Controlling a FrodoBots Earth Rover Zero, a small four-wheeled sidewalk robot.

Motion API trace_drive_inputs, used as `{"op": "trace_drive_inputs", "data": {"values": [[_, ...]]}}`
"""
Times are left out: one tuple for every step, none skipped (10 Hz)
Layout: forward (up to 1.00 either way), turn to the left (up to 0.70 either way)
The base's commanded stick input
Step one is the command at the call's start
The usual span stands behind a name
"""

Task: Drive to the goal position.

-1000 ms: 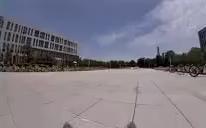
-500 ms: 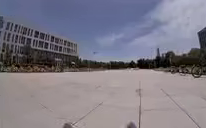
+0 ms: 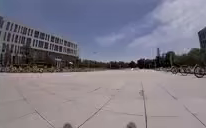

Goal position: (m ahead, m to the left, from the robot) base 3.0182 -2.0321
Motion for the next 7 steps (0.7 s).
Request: {"op": "trace_drive_inputs", "data": {"values": [[0.45, 0.0], [0.45, 0.0], [0.45, 0.0], [0.45, 0.0], [0.45, 0.0], [0.45, 0.0], [0.45, 0.0]]}}
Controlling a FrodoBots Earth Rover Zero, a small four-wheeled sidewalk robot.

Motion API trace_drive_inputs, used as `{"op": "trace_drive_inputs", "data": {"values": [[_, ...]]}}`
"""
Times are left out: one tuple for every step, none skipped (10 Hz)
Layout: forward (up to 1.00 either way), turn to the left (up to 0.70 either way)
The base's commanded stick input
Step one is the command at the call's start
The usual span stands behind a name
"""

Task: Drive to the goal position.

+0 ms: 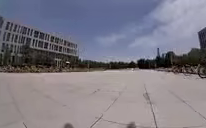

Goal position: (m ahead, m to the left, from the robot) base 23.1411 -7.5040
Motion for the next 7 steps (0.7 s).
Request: {"op": "trace_drive_inputs", "data": {"values": [[0.45, 0.0], [0.45, 0.0], [0.45, 0.0], [0.45, 0.0], [0.45, 0.0], [0.45, 0.0], [0.45, 0.0]]}}
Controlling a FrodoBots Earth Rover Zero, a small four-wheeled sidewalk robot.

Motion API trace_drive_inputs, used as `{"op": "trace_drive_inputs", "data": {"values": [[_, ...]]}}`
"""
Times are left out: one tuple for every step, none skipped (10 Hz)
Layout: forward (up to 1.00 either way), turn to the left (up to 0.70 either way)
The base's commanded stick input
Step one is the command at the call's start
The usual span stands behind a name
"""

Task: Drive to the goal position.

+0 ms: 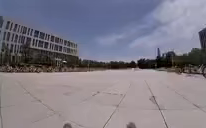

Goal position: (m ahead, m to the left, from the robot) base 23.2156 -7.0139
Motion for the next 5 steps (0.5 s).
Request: {"op": "trace_drive_inputs", "data": {"values": [[0.45, -0.03], [0.45, -0.27], [0.45, -0.27], [0.45, -0.27], [0.45, -0.27]]}}
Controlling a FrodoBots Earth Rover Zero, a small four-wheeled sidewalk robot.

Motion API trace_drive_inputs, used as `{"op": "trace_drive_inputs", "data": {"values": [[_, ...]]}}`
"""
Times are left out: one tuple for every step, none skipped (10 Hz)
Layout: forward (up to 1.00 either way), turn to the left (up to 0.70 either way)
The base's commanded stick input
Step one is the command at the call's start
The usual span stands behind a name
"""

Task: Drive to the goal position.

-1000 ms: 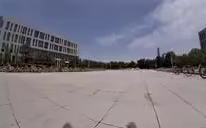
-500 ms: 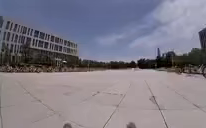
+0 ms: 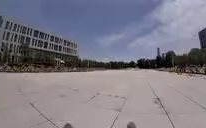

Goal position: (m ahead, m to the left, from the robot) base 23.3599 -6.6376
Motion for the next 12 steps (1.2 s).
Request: {"op": "trace_drive_inputs", "data": {"values": [[0.45, -0.27], [0.45, -0.07], [0.45, 0.0], [0.45, 0.0], [0.45, 0.0], [0.45, 0.0], [0.45, 0.0], [0.45, 0.0], [0.45, 0.0], [0.45, 0.0], [0.45, 0.0], [0.45, 0.0]]}}
